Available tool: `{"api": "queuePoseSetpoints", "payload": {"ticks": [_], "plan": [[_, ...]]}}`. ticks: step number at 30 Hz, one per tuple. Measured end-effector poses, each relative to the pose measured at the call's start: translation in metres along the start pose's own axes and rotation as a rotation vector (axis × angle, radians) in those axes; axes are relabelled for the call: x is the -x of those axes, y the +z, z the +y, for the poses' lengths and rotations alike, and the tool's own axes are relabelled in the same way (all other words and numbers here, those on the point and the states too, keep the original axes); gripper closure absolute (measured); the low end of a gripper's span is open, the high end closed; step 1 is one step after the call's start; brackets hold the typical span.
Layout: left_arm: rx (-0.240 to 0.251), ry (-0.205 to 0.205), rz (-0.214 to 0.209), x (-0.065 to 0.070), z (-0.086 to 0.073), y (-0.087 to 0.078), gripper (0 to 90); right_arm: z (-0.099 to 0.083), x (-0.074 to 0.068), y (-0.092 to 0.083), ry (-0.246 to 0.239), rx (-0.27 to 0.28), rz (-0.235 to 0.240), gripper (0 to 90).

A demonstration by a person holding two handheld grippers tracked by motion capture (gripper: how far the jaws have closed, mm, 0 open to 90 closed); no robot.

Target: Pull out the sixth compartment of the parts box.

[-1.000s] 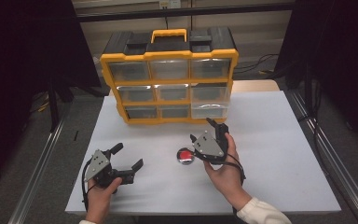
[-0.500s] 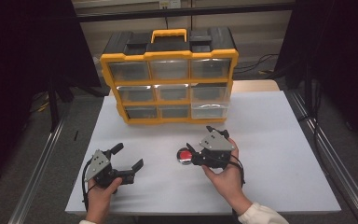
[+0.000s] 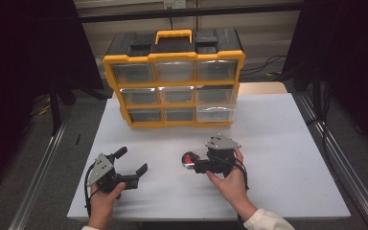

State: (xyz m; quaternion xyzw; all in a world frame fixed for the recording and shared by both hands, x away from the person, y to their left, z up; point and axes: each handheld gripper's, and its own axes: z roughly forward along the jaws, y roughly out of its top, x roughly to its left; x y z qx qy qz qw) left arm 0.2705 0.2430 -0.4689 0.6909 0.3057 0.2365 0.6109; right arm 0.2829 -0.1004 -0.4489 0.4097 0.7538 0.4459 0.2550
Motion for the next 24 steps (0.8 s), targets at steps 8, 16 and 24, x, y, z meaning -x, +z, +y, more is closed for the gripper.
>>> {"api": "queuePoseSetpoints", "payload": {"ticks": [8,16,24], "plan": [[-0.003,0.0,0.003,0.0,0.0,0.0,2.1,-0.008,0.002,0.011,0.026,-0.053,0.037,6.8],[0.001,-0.002,-0.001,0.0,0.0,0.0,2.2,-0.014,0.004,0.024,0.028,-0.114,0.082,13.4],[0.001,-0.004,-0.006,0.0,0.0,0.0,2.2,-0.019,0.002,0.036,0.014,-0.172,0.141,20.2]]}}
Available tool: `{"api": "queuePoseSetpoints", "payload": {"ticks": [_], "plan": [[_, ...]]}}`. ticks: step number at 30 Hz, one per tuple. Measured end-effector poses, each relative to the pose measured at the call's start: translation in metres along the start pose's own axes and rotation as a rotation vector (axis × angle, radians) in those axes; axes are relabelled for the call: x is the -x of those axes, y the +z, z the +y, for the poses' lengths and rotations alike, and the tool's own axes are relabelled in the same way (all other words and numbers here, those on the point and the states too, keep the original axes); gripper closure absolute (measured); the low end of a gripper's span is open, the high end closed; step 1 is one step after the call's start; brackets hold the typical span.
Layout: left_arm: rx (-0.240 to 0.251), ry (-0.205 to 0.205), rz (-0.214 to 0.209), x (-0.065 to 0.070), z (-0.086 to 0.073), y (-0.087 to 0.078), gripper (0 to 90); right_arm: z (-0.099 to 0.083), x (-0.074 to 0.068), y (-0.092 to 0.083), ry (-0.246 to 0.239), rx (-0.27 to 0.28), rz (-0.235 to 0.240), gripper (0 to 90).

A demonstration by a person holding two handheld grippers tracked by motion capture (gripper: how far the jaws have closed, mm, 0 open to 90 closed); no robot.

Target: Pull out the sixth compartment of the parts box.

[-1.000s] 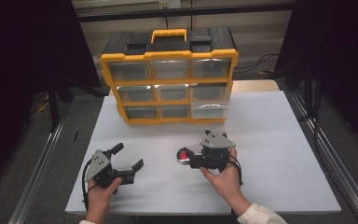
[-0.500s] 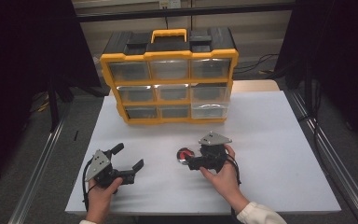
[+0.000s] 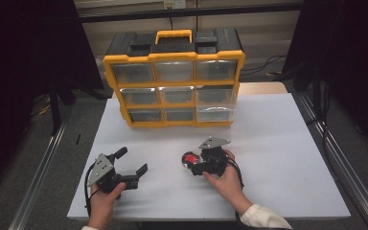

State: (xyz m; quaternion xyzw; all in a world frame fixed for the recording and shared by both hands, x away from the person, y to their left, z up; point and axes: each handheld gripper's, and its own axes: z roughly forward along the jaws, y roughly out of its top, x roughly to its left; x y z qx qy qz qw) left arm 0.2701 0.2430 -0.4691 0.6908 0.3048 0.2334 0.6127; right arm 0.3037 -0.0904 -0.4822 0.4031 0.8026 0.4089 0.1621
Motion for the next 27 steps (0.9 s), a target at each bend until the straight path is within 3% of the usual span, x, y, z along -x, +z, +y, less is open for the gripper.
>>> {"api": "queuePoseSetpoints", "payload": {"ticks": [9,14,23,27], "plan": [[-0.002,0.002,0.004,-0.001,0.0,0.0,2.2,0.004,-0.001,0.012,-0.068,-0.051,0.041,22.0],[-0.011,0.013,0.007,-0.001,0.0,-0.001,2.2,0.004,-0.002,0.016,-0.063,-0.082,0.055,22.7],[-0.006,0.008,0.001,-0.001,0.0,-0.001,2.2,0.004,-0.002,0.019,-0.12,-0.083,0.066,29.9],[-0.006,0.01,0.002,-0.001,0.0,0.0,2.3,0.005,-0.003,0.019,-0.1,-0.094,0.064,30.0]]}}
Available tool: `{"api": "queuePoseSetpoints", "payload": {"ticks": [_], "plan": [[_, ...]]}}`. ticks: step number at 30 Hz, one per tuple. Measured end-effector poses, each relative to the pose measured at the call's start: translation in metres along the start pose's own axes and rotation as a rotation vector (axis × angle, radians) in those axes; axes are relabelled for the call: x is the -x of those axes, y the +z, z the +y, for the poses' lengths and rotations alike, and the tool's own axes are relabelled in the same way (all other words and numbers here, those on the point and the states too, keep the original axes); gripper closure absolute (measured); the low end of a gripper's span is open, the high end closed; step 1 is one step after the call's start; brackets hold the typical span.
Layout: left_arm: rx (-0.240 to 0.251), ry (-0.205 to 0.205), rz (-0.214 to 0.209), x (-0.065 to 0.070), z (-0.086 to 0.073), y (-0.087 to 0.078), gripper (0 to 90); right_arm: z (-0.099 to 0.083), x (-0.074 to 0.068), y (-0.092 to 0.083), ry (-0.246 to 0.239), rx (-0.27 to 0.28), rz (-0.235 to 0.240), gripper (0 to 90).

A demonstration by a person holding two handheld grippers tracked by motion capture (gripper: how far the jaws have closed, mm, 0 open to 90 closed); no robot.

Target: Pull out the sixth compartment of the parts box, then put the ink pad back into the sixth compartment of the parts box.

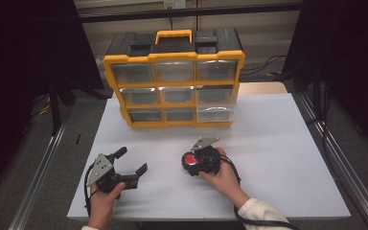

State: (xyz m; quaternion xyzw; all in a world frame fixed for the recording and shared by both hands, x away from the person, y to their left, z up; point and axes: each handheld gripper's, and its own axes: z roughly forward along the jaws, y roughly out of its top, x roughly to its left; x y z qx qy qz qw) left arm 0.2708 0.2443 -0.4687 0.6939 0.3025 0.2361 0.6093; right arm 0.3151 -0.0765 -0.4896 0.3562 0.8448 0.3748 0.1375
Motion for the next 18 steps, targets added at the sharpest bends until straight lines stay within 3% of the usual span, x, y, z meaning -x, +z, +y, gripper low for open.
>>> {"api": "queuePoseSetpoints", "payload": {"ticks": [18], "plan": [[0.006,-0.011,0.006,0.0006,-0.0001,-0.0004,2.3,0.0018,0.001,-0.0004,-0.003,-0.01,0.005,30.0]]}}
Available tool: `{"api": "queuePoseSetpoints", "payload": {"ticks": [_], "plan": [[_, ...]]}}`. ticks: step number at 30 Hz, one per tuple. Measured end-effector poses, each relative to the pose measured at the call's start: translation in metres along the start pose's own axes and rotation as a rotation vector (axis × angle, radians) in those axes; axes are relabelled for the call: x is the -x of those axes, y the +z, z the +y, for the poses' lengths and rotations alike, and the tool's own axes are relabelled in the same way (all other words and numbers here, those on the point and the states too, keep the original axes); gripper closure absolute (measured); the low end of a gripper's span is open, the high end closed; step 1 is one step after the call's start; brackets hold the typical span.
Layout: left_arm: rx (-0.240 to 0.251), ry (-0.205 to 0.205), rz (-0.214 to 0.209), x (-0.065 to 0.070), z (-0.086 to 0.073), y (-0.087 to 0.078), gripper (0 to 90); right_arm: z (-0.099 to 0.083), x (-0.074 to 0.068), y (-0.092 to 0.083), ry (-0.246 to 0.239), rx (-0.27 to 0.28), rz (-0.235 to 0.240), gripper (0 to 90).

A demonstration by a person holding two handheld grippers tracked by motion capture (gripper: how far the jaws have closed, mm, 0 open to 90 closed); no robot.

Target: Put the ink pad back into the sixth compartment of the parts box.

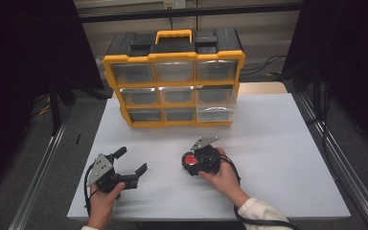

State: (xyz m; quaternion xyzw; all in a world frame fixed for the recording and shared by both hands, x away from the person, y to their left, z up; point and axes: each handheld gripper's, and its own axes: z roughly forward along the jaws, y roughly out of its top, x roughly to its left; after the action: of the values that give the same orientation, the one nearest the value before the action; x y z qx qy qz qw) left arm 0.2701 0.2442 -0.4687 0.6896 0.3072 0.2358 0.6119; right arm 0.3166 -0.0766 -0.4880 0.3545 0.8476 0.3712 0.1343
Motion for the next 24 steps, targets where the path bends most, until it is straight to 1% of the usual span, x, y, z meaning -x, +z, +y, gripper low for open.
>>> {"api": "queuePoseSetpoints", "payload": {"ticks": [3,4,5,6,7,10,11,13,14,15,16,21,22,23,24], "plan": [[0.005,-0.006,0.0,0.0,0.0,0.0,2.3,0.0,0.0,-0.001,0.007,-0.004,0.0,30.0],[0.004,-0.005,0.0,0.0,0.0,0.0,2.3,0.001,0.001,-0.001,0.006,-0.002,0.011,30.0],[0.005,-0.006,0.0,0.0,0.0,0.0,2.3,0.001,0.001,-0.001,0.007,-0.005,0.01,30.0],[0.004,-0.004,0.0,0.0,0.0,0.0,2.3,0.001,0.001,-0.003,0.011,-0.016,0.004,30.0],[0.005,0.007,0.002,-0.001,0.0,0.0,2.3,0.002,0.001,-0.003,0.012,-0.01,0.011,30.0],[0.002,-0.001,0.004,0.0,0.0,0.0,2.3,0.004,0.001,-0.008,0.01,-0.014,0.015,30.0],[0.002,0.0,0.002,0.0,0.0,0.0,2.3,0.005,0.001,-0.009,0.013,-0.018,0.01,30.0],[0.001,0.008,0.0,-0.001,0.0,0.0,2.3,0.007,0.002,-0.014,0.016,-0.02,0.02,30.0],[-0.002,0.004,0.001,0.0,0.0,0.0,2.3,0.009,0.002,-0.016,0.021,-0.017,0.027,30.0],[-0.001,0.001,0.002,0.0,0.0,0.0,2.3,0.01,0.003,-0.018,0.013,-0.019,0.032,30.1],[-0.007,0.011,0.002,-0.001,0.0,0.0,2.3,0.011,0.002,-0.019,0.027,-0.017,0.033,30.0],[-0.001,-0.001,0.003,0.0,0.0,0.0,2.3,0.018,0.0,-0.026,0.023,-0.041,0.058,30.1],[-0.002,0.004,0.005,0.0,0.0,0.001,2.3,0.019,0.001,-0.027,0.007,-0.04,0.058,30.0],[-0.003,0.003,0.005,0.001,0.0,0.001,2.3,0.02,0.0,-0.028,0.018,-0.05,0.06,30.0],[-0.008,0.01,-0.003,0.0,0.0,0.0,2.3,0.021,0.0,-0.029,0.006,-0.046,0.069,30.0]]}}
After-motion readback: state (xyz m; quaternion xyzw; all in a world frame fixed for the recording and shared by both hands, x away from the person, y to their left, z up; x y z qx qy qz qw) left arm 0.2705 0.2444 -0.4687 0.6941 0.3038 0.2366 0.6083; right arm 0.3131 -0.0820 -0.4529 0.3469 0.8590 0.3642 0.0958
